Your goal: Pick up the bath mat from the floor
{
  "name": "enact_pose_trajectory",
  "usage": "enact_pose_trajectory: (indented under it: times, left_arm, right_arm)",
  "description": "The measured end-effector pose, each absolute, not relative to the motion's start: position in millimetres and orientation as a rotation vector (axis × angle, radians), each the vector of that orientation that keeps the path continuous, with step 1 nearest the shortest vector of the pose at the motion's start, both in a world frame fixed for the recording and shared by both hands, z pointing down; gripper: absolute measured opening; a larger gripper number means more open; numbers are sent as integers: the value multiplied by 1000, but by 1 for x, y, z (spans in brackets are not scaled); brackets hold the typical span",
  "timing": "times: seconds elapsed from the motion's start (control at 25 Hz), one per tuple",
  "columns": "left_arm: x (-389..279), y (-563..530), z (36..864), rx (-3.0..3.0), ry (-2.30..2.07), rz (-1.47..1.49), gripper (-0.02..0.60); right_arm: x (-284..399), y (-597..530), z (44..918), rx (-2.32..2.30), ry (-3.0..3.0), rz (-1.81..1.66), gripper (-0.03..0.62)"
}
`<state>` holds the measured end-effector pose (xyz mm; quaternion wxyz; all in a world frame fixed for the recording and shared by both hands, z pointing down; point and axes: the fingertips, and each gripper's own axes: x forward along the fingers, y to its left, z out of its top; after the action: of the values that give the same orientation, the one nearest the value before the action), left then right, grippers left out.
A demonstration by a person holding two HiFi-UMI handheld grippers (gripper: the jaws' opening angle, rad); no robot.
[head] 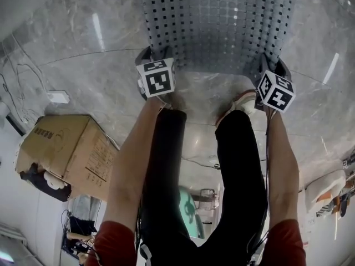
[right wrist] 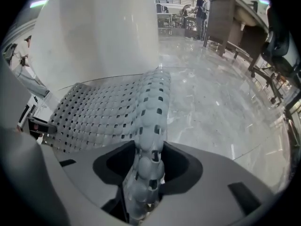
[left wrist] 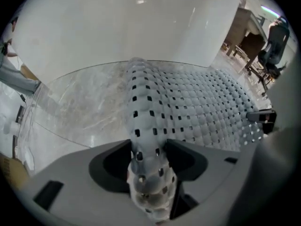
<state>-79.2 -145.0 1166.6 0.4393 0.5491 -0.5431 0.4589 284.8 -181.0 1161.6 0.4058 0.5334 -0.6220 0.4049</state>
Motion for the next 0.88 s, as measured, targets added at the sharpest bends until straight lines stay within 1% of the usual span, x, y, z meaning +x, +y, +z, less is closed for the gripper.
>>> enact_pose_trajectory:
  times: [0.12,0.4,0.88]
  left_arm:
    - [-75,-138,1164,1337,-1321,1111,230]
    - [-50,-136,1133,1318,-1288,1055,178]
    - [-36,-138,1055,1313,-1236,1057,123]
  right_arm:
    - [278,-180,1154,1325,-1562,1040,150]
    - [263,-185,1121,1298,-1588,1025,86]
    - [252,-167,1048,1256,-1564,1019,63]
